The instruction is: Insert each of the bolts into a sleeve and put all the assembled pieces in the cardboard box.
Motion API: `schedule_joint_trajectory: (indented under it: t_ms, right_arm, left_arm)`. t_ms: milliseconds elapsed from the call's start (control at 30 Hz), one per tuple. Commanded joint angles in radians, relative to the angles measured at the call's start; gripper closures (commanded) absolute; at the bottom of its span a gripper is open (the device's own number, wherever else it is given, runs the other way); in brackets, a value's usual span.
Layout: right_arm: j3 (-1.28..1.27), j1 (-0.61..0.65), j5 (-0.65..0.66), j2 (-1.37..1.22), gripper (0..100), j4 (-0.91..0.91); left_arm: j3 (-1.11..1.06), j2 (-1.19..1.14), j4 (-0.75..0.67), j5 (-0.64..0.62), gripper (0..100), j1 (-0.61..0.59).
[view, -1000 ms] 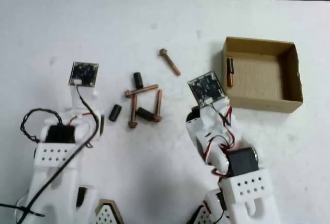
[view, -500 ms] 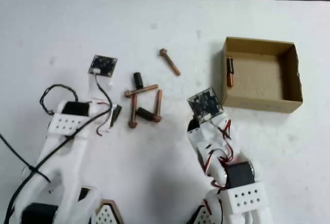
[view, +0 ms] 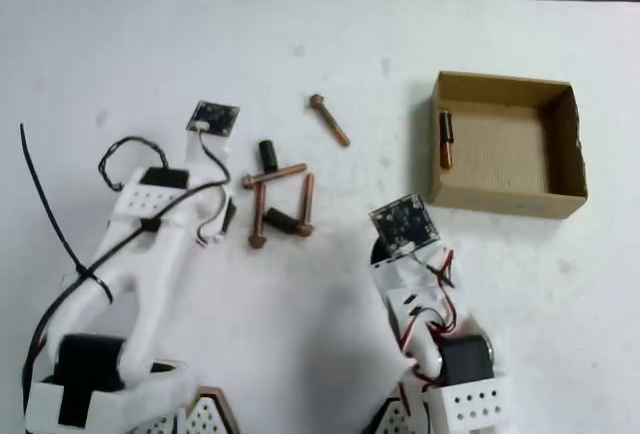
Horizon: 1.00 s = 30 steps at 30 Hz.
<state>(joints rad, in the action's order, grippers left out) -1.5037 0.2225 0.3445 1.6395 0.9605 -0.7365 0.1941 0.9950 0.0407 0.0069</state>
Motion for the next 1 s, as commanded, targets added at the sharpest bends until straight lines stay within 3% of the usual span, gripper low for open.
schedule_joint_trajectory:
  t_ms: [0,300,600,833,967]
  right_arm:
    - [-0.012,-0.033,0.009,0.036,98.1,-0.024]
    - [-0.061,-0.033,0.009,0.093,98.1,-0.024]
    - [-0.1,-0.033,0.009,0.162,98.1,-0.021]
    - [-0.1,-0.033,0.011,0.16,98.1,-0.018]
    - [-0.1,-0.033,0.011,0.16,98.1,-0.018]
  left_arm:
    - [0.054,-0.004,-0.025,0.003,98,0.015]
    - [0.055,-0.004,-0.026,0.009,98,0.025]
    - [0.198,-0.008,0.11,0.003,98,0.145]
    - [0.224,-0.01,0.11,-0.002,98,0.208]
    - [0.229,-0.012,0.109,-0.127,94,0.242]
